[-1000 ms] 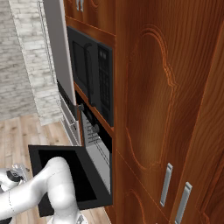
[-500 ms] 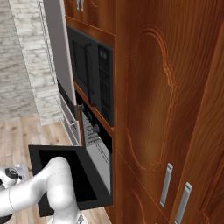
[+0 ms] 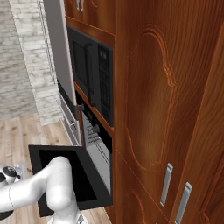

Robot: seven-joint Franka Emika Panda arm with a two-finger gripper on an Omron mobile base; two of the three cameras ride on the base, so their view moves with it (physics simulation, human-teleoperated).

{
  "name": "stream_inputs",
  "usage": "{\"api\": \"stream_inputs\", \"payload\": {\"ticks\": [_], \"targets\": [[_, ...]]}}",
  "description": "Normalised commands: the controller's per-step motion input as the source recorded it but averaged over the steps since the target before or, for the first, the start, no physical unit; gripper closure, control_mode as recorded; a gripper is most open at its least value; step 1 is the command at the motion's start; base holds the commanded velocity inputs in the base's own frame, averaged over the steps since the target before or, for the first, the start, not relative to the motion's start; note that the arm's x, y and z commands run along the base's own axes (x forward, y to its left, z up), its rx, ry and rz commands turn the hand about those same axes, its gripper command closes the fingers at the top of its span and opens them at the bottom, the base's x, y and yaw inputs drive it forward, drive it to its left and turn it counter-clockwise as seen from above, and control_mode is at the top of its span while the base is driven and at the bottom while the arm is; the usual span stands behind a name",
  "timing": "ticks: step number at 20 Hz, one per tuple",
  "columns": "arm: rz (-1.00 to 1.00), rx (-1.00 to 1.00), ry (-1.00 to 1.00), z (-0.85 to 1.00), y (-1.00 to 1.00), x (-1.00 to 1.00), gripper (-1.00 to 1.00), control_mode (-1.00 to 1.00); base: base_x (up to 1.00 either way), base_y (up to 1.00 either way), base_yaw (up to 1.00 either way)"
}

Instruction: Take the baked cake out of the oven and place it on the plate for cooling. Then close the oven door.

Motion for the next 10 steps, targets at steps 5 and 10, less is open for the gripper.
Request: {"api": "stream_inputs", "payload": {"ticks": [5, 10], "targets": [[-0.04, -0.11, -0.02, -0.53, 0.17, 0.18, -1.0, -1.0, 0.0, 0.0, 0.0], [-0.02, -0.15, -0.01, -0.76, 0.07, 0.12, -1.0, -1.0, 0.0, 0.0, 0.0]]}}
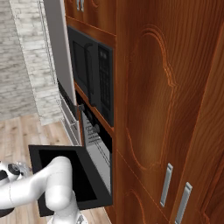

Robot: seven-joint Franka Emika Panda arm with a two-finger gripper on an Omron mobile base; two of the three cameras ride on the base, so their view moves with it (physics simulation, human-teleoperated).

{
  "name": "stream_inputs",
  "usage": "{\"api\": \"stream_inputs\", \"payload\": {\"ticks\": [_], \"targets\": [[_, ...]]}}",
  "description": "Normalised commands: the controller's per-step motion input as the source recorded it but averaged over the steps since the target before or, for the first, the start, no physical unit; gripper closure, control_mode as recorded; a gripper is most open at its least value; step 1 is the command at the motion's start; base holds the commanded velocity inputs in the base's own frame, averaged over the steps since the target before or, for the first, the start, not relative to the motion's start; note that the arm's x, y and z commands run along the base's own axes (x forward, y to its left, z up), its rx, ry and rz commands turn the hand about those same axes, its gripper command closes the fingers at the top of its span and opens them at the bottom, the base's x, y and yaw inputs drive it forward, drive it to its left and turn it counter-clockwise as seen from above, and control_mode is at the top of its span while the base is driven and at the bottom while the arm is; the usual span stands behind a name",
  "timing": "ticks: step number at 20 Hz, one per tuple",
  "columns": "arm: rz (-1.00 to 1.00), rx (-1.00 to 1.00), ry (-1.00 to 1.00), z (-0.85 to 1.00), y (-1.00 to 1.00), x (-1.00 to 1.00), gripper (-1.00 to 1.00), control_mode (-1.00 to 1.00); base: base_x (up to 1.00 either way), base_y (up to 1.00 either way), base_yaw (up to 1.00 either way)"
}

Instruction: Take the baked cake out of the oven and place it on the plate for cooling. Then close the oven door.

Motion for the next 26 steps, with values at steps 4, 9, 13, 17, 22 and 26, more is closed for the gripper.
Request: {"api": "stream_inputs", "payload": {"ticks": [4, 9, 13, 17, 22, 26], "targets": [[0.0, -0.16, 0.0, -0.92, 0.24, 0.0, -1.0, -1.0, 0.0, 0.0, 0.0], [0.0, -0.14, -0.02, -0.99, 0.17, 0.0, -1.0, -1.0, 0.0, 0.0, 0.0], [-0.01, -0.24, -0.18, -0.87, 0.13, 0.0, -1.0, -1.0, 0.0, 0.0, 0.0], [-0.03, -0.48, -0.34, -0.83, 0.1, -0.04, -1.0, -1.0, 0.0, 0.0, 0.0], [-0.1, -0.53, -0.36, -0.72, -0.02, -0.05, -1.0, -1.0, 0.0, 0.0, 0.0], [-0.16, -0.45, -0.22, -0.62, -0.37, 0.03, -1.0, -1.0, 0.0, 0.0, 0.0]]}}
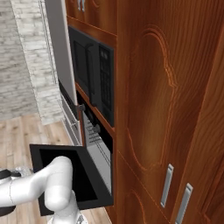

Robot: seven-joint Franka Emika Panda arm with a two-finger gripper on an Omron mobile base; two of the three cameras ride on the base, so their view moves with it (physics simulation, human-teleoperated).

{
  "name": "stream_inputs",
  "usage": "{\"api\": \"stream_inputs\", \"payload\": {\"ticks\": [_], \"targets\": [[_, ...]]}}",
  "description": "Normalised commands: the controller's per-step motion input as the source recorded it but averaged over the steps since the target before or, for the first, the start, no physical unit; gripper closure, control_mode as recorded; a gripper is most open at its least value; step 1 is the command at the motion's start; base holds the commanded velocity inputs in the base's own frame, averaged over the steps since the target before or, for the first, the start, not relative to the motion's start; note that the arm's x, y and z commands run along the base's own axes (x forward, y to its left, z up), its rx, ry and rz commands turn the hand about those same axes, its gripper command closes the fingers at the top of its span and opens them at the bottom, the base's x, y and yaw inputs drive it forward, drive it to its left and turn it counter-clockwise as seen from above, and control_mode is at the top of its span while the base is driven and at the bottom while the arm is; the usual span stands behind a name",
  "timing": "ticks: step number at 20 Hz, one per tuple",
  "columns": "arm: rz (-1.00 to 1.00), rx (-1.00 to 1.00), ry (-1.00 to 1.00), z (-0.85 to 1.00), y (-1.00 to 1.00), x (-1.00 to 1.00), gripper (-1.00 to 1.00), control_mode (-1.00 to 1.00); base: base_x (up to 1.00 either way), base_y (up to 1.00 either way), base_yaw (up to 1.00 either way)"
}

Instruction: Take the baked cake out of the oven and place it on the plate for cooling. Then close the oven door.

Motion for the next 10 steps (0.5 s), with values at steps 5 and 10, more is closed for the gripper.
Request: {"api": "stream_inputs", "payload": {"ticks": [5, 10], "targets": [[-0.19, -0.37, -0.14, -0.46, -0.73, 0.28, -1.0, -1.0, 0.0, 0.0, 0.0], [-0.19, -0.34, -0.12, -0.31, -0.83, 0.37, -1.0, -1.0, 0.0, 0.0, 0.0]]}}
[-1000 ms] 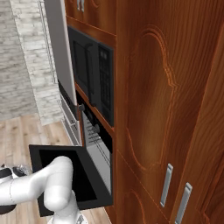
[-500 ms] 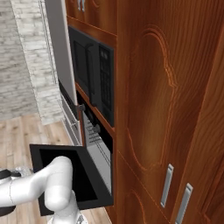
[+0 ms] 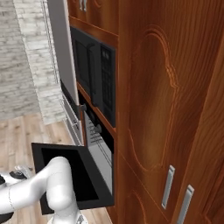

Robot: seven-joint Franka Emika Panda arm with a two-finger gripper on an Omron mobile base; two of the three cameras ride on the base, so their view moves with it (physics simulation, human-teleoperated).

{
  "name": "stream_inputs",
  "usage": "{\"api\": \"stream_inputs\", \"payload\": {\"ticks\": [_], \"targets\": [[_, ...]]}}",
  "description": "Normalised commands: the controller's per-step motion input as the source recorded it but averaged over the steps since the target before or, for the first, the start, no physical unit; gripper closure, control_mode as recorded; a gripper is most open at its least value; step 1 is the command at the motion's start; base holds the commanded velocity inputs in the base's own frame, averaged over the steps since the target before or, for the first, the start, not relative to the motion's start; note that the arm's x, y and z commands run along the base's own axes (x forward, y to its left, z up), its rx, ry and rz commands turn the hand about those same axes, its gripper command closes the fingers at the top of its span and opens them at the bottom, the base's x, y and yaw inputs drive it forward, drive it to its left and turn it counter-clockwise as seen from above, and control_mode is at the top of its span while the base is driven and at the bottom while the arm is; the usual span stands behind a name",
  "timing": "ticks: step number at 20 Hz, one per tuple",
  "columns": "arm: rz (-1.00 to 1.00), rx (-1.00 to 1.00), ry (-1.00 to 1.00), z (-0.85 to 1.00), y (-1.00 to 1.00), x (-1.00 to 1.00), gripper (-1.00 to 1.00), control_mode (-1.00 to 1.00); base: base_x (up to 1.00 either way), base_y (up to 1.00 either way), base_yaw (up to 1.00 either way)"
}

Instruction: Take the baked cake out of the oven and place it on the plate for cooling. Then close the oven door.

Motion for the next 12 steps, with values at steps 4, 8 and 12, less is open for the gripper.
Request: {"api": "stream_inputs", "payload": {"ticks": [4, 8, 12], "targets": [[-0.19, -0.33, -0.13, -0.25, -0.86, 0.42, -1.0, -1.0, 0.0, 0.0, 0.0], [-0.21, -0.32, -0.12, -0.21, -0.88, 0.5, -1.0, -1.0, 0.0, 0.0, 0.0], [-0.24, -0.3, -0.17, -0.16, -0.82, 0.46, -1.0, -1.0, 0.0, 0.0, 0.0]]}}
